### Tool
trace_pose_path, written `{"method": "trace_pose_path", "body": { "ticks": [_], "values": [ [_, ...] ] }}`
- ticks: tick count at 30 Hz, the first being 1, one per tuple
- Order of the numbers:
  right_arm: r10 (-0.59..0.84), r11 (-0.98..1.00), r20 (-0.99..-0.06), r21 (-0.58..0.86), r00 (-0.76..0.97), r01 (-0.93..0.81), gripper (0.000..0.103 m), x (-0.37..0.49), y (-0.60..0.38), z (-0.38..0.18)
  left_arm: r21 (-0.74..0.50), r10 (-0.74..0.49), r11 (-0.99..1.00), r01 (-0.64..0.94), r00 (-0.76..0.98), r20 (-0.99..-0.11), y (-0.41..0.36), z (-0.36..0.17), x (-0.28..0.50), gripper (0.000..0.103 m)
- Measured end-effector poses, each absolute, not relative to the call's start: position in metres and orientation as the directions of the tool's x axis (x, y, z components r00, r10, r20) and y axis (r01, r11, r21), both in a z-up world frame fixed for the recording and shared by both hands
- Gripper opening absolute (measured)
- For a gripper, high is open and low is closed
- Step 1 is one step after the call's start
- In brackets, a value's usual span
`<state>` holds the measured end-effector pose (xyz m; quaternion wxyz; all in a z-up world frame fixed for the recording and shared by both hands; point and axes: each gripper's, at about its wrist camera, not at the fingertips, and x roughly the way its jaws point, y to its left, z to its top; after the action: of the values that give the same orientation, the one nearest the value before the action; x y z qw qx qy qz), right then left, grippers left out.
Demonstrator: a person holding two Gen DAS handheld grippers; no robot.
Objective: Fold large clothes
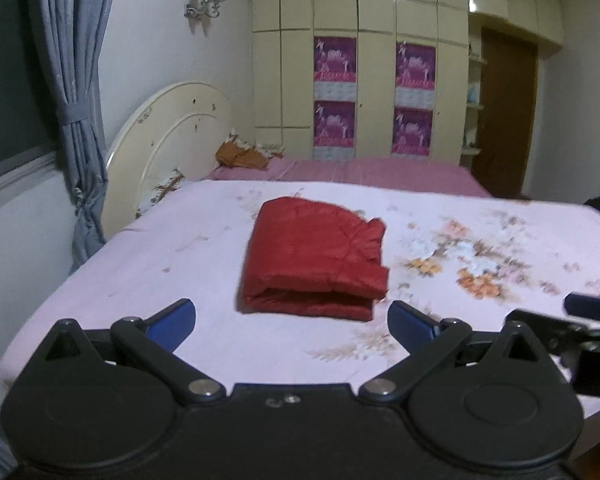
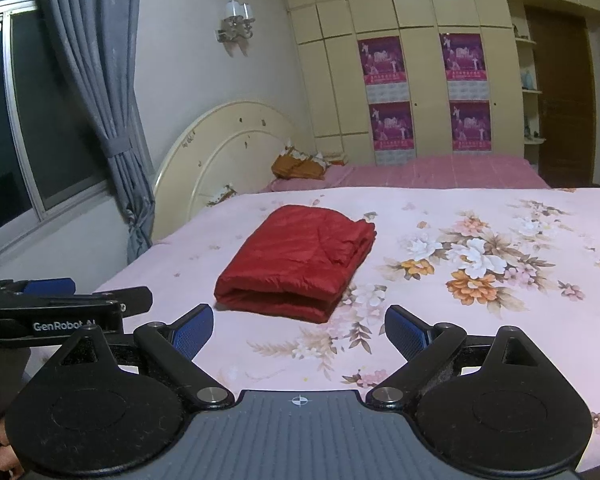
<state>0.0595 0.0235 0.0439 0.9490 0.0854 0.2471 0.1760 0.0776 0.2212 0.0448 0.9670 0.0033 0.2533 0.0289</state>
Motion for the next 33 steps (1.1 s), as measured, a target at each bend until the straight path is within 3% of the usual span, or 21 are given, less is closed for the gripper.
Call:
{"method": "trace_pose_path", "body": {
  "ticks": [3, 7, 17, 33],
  "values": [
    [0.382, 0.921, -0.437, 0.252, 0.814, -0.297, 0.092, 0.059, 0.023, 0.044, 0.042, 0.094, 0.996, -0.084, 0.883, -0.459, 0.217, 0.049, 0.075, 0.103],
    [0.387, 0.919, -0.436, 0.251, 0.813, -0.303, 0.092, 0.059, 0.028, 0.043, 0.107, 0.117, 0.992, -0.071, 0.845, -0.521, 0.207, 0.048, 0.084, 0.103],
    [0.378, 0.922, -0.439, 0.253, 0.815, -0.291, 0.092, 0.06, 0.029, 0.042, 0.037, 0.064, 0.998, -0.053, 0.815, -0.576, 0.214, 0.044, 0.09, 0.103],
    [0.378, 0.922, -0.442, 0.258, 0.814, -0.288, 0.092, 0.064, 0.026, 0.042, 0.103, 0.085, 0.994, -0.04, 0.873, -0.481, 0.2, 0.049, 0.082, 0.103]
  ]
}}
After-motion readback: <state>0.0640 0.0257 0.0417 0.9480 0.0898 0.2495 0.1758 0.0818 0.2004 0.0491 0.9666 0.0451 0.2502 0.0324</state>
